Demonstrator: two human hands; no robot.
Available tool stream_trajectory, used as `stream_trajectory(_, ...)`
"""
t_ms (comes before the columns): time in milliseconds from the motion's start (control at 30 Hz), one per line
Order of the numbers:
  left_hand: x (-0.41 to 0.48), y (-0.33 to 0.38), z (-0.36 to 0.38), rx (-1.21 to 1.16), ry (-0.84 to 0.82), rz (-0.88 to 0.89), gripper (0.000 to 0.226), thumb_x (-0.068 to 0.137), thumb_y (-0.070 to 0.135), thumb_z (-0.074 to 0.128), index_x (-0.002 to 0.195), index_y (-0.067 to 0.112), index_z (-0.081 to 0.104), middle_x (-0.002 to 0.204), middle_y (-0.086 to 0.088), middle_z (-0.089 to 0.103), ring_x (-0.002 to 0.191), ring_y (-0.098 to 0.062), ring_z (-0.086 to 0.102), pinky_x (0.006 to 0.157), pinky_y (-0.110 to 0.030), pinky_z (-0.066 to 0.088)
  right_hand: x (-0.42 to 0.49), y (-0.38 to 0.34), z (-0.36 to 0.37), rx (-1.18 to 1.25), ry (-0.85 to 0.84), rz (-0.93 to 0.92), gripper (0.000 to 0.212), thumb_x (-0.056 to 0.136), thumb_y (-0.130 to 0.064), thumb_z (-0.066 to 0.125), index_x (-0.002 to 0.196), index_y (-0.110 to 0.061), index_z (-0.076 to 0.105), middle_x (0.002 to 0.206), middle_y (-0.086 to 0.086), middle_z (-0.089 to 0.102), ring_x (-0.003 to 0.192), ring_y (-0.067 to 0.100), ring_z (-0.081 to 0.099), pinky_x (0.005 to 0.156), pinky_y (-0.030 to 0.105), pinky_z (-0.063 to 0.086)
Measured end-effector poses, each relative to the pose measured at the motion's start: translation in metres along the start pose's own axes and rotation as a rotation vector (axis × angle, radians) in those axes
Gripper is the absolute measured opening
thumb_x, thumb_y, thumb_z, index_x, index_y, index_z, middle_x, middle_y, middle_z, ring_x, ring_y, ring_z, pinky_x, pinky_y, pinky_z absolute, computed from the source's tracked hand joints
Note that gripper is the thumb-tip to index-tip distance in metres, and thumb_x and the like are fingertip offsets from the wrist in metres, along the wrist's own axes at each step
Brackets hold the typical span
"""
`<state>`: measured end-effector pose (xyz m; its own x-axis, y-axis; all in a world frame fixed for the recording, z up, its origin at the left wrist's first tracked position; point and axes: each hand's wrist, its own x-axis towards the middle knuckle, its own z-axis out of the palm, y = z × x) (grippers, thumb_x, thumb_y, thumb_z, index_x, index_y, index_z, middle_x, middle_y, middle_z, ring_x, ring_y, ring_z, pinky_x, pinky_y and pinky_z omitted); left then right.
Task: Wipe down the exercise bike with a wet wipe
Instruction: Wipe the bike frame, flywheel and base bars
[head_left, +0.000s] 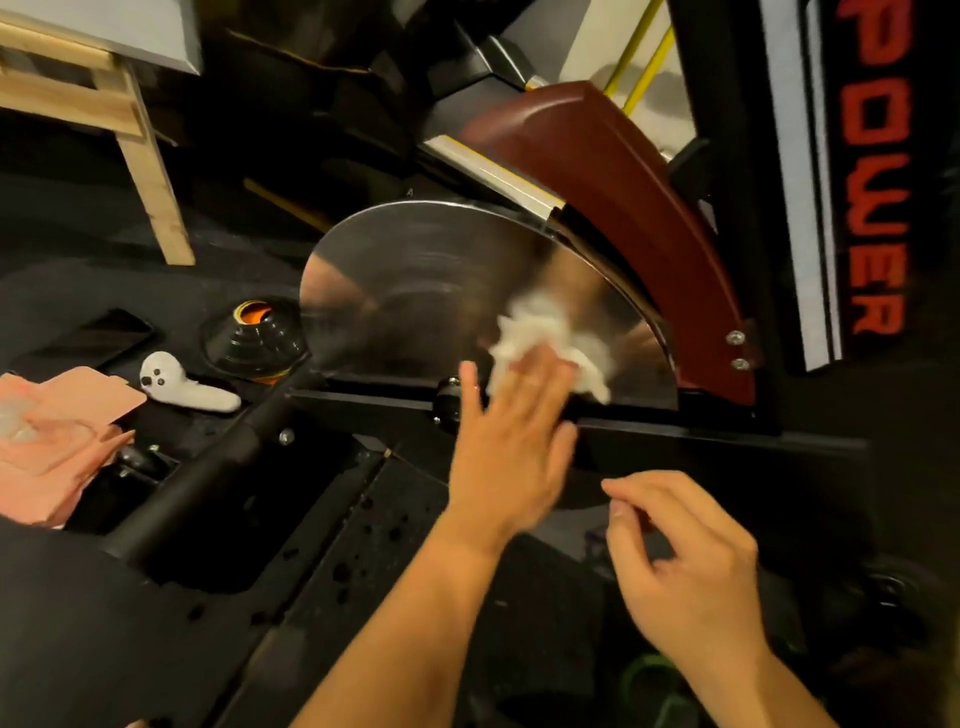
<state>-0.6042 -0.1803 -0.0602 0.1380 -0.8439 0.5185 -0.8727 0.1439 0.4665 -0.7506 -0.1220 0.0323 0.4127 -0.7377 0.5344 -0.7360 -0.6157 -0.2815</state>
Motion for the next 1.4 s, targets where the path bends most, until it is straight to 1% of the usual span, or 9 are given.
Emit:
stream_trajectory(100, 0.029, -0.01, -0.017, -0.088, 0.11, -0.45, 0.066, 0.099, 0.042, 0.027, 0.154, 0.008, 0.014, 0.164, -0.016, 0.008, 0.152, -0.03, 0.002, 0.118, -0.063, 0.002, 0.003, 0.0, 0.003, -0.021, -0.015, 0.009, 0.016, 0.083, -0.008, 0.061, 0.093, -0.009, 0.073, 0.09, -0.004, 0.064, 0.083, 0.001, 0.058, 0.078, 0.005, 0.044)
stream_trajectory(267, -0.012, 0.028, 0.002, 0.046, -0.218, 0.278, 0.071, 0.095, 0.049, 0.042, 0.156, 0.026, 0.014, 0.165, -0.001, 0.008, 0.151, -0.028, 0.012, 0.114, -0.069, 0.007, 0.027, -0.014, 0.026, 0.034, 0.046, -0.069, 0.021, 0.086, -0.011, 0.055, 0.092, -0.006, 0.075, 0.092, 0.004, 0.068, 0.087, 0.003, 0.058, 0.088, 0.005, 0.041)
stream_trajectory(567, 0.013, -0.101, -0.054, -0.104, 0.03, -0.045, 0.05, 0.092, 0.011, 0.051, 0.14, 0.023, 0.049, 0.141, 0.001, 0.043, 0.108, -0.019, 0.055, 0.094, -0.04, 0.053, 0.025, -0.052, 0.095, 0.222, 0.018, -0.034, 0.018, 0.086, -0.011, 0.058, 0.093, -0.007, 0.074, 0.091, 0.001, 0.066, 0.084, -0.001, 0.053, 0.081, -0.001, 0.038)
stream_trajectory(767, 0.037, -0.216, -0.107, 0.259, -0.685, 0.375, 0.039, 0.102, 0.026, 0.036, 0.134, 0.011, 0.053, 0.126, -0.013, 0.055, 0.112, -0.033, 0.058, 0.09, -0.034, 0.046, 0.007, -0.09, 0.163, 0.434, -0.169, 0.123, 0.017, 0.086, -0.007, 0.064, 0.097, -0.017, 0.074, 0.096, -0.011, 0.063, 0.087, 0.0, 0.059, 0.075, 0.011, 0.047)
stream_trajectory(933, -0.271, -0.244, -0.054, 0.077, -0.829, -0.678, 0.042, 0.065, 0.049, 0.066, 0.101, 0.029, 0.061, 0.095, 0.002, 0.039, 0.091, -0.026, 0.051, 0.078, -0.038, 0.037, -0.004, -0.11, 0.191, 0.413, -0.29, 0.049, 0.018, 0.085, -0.01, 0.065, 0.098, -0.017, 0.074, 0.099, -0.008, 0.063, 0.085, 0.003, 0.061, 0.075, 0.01, 0.047)
stream_trajectory(1000, -0.366, -0.217, -0.026, 0.262, -0.794, -0.675, 0.038, 0.057, 0.045, 0.061, 0.089, 0.025, 0.056, 0.085, -0.004, 0.047, 0.077, -0.03, 0.049, 0.072, -0.04, 0.037, 0.0, -0.107, 0.19, 0.355, -0.273, 0.005, 0.018, 0.084, -0.01, 0.064, 0.097, -0.016, 0.075, 0.097, -0.007, 0.063, 0.086, 0.004, 0.06, 0.076, 0.013, 0.048)
stream_trajectory(1133, -0.228, -0.263, -0.058, 0.207, -0.606, -0.637, 0.034, 0.084, 0.026, 0.042, 0.116, 0.014, 0.042, 0.109, -0.033, 0.065, 0.091, -0.053, 0.065, 0.075, -0.059, 0.055, 0.023, -0.075, 0.183, 0.187, -0.273, -0.112, 0.017, 0.083, -0.008, 0.063, 0.094, -0.012, 0.075, 0.094, -0.004, 0.061, 0.085, 0.009, 0.059, 0.073, 0.018, 0.048)
stream_trajectory(1200, -0.134, -0.304, -0.061, 0.117, -0.445, -0.262, 0.053, 0.09, 0.014, 0.053, 0.138, 0.016, 0.032, 0.138, -0.025, 0.054, 0.11, -0.046, 0.063, 0.082, -0.05, 0.057, 0.033, -0.063, 0.186, 0.093, -0.306, -0.143, 0.017, 0.084, -0.004, 0.065, 0.094, -0.012, 0.075, 0.094, -0.004, 0.061, 0.085, 0.01, 0.059, 0.073, 0.018, 0.048)
stream_trajectory(1400, -0.063, -0.323, -0.032, -0.012, -0.606, -0.33, 0.067, 0.092, 0.005, 0.043, 0.155, 0.016, 0.024, 0.158, -0.004, 0.027, 0.135, -0.029, 0.042, 0.112, -0.039, 0.034, 0.056, -0.074, 0.207, 0.038, -0.356, -0.268, 0.023, 0.087, -0.018, 0.055, 0.097, -0.012, 0.075, 0.096, -0.003, 0.063, 0.09, 0.013, 0.058, 0.077, 0.028, 0.051)
